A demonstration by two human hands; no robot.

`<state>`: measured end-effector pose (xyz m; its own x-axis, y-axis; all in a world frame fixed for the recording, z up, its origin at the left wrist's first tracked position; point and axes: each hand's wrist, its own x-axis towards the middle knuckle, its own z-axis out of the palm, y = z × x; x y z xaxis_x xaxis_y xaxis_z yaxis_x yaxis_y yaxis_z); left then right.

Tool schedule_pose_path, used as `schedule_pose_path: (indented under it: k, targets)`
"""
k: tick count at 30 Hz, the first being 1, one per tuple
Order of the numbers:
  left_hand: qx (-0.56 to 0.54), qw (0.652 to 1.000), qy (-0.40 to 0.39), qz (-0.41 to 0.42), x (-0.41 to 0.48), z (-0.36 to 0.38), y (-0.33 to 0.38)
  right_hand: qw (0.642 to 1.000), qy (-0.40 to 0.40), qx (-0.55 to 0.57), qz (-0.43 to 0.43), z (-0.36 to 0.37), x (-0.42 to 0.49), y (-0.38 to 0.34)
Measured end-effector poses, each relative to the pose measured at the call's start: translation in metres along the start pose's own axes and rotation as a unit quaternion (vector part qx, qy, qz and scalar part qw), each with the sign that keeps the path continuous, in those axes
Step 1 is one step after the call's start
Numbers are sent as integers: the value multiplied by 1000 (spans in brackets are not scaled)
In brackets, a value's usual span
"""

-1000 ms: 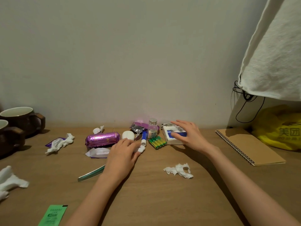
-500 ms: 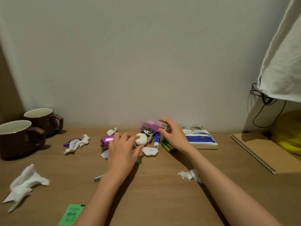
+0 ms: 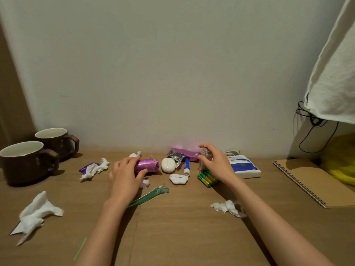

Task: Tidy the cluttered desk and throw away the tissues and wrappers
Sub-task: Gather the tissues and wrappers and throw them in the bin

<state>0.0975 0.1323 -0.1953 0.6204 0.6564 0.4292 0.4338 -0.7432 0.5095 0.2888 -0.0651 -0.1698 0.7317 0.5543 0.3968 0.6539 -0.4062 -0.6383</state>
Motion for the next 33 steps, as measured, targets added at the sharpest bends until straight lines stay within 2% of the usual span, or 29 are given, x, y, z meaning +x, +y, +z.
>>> schedule_pose_path:
  k: [8,13,16,19,22,24,27,30,33]
  targets:
    - [-22,1000,4,10,0,3,-2,998,57,-19,10,5,24,14]
    - [-39,999,9,16,1,5,-4,998,59,-18,22,10,35,17]
    - [-43,999,15,17,2,6,-5,994,62,-84,26,10,37,18]
    - [-47,999,18,16,3,7,-5,977,101,-186,-36,9,32,11]
    - [-51,998,23,18,3,9,-6,948,56,-281,-137,11,28,-2]
    - [-46,998,25,19,4,10,-7,927,21,-333,-169,16,29,-9]
    - [-42,999,28,17,5,11,-8,912,3,-378,-162,26,34,-17]
    - [-43,999,28,17,5,10,-9,911,-25,-394,-122,35,39,-23]
    - [-47,998,33,20,7,10,-10,913,-18,-397,-94,41,41,-27]
